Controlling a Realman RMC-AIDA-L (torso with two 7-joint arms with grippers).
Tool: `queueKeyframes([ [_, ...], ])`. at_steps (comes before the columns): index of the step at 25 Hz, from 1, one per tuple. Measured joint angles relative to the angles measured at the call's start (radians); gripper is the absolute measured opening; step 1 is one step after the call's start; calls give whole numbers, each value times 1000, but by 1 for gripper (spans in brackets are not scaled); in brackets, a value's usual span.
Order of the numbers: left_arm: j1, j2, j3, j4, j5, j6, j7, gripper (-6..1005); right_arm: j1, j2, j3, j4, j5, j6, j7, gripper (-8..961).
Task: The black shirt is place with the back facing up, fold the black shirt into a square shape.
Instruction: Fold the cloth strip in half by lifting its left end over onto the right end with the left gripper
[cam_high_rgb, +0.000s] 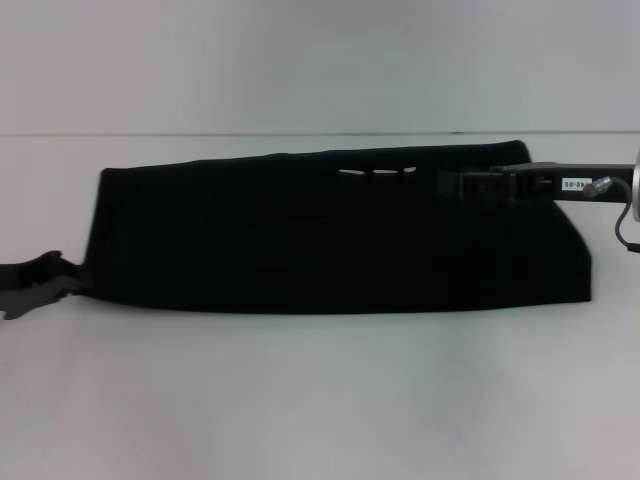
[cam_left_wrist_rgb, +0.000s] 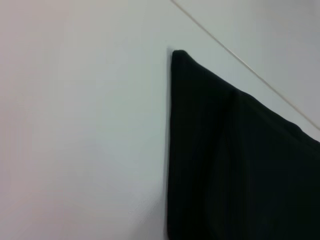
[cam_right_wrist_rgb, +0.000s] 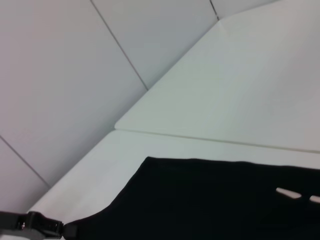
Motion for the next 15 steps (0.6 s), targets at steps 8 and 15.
queueKeyframes([
  [8,78,23,-5,159,68,61,28,85,15,16,-1,12,20,43,3,603],
  [15,91,45,-71,215,182,106,55,103,33,36,-5,13,20,92,4,603],
])
